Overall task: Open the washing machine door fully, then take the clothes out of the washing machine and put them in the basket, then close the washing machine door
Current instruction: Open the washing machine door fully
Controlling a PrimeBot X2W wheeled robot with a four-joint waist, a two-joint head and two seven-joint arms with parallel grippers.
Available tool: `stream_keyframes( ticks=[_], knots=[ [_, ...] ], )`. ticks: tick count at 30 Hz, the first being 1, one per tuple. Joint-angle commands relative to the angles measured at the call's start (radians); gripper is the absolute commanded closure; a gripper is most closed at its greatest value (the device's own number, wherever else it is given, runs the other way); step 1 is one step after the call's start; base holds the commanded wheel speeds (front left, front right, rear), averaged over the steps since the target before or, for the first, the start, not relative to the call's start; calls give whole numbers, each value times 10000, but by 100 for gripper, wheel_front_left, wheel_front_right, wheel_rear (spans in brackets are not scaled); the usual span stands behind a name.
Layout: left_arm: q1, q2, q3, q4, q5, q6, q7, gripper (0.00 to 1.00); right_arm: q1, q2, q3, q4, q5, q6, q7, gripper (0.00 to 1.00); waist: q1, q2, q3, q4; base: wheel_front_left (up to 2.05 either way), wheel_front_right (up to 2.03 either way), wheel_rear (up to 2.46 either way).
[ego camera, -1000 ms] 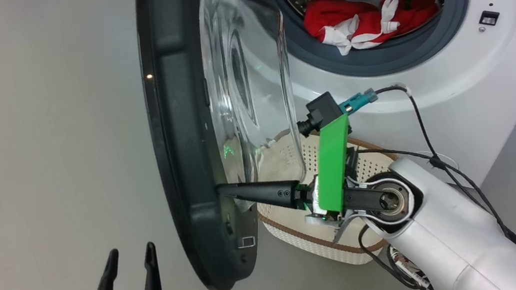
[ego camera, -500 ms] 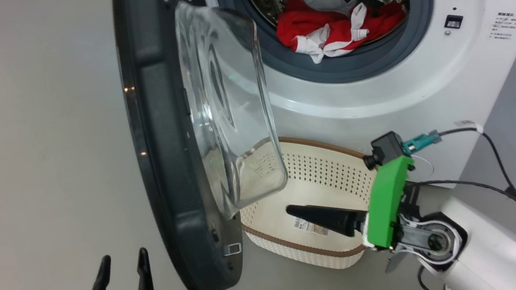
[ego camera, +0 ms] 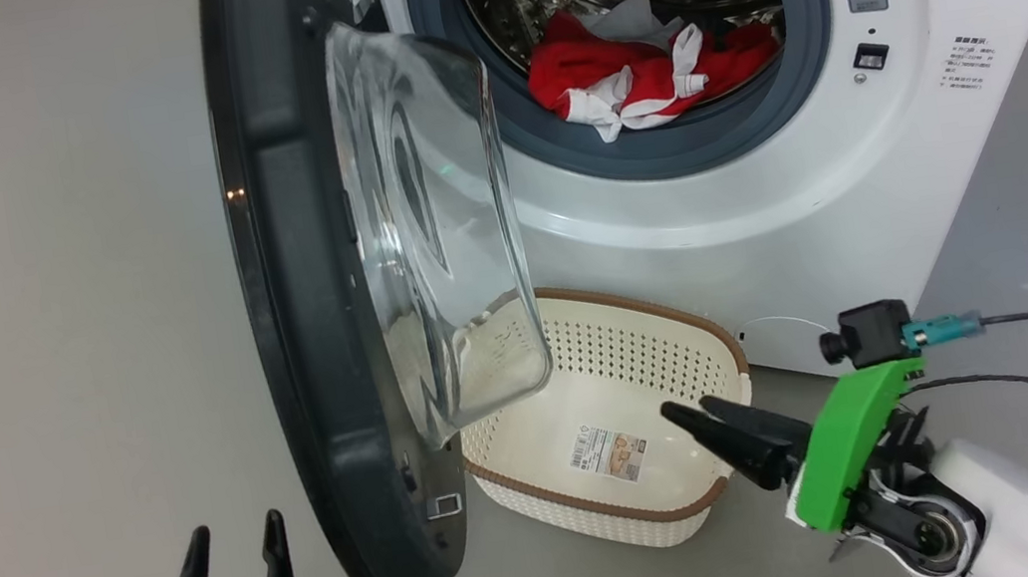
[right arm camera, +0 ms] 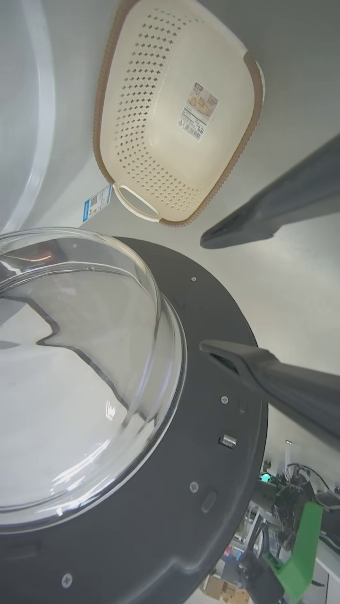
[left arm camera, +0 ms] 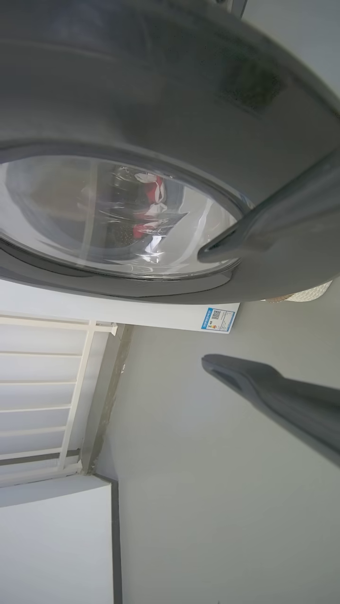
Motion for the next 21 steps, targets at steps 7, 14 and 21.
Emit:
stream_keyframes(
  ticks=[7,14,21],
  knots=[
    [-7,194,509,-318,17,-31,-82,0,139,-596,759,-111,-855,16,-2437,0,1,0,-99,-72,0,0,0],
    [121,165,657,-365,-47,-31,-82,0,164,-951,1344,123,-1855,16,-4221,0,0,0,-169,-157,0,0,0],
    [186,148,752,-437,-32,-31,-82,0,562,-576,-431,9,-3991,16,-4429,0,0,0,-106,-276,0,0,0]
  ],
)
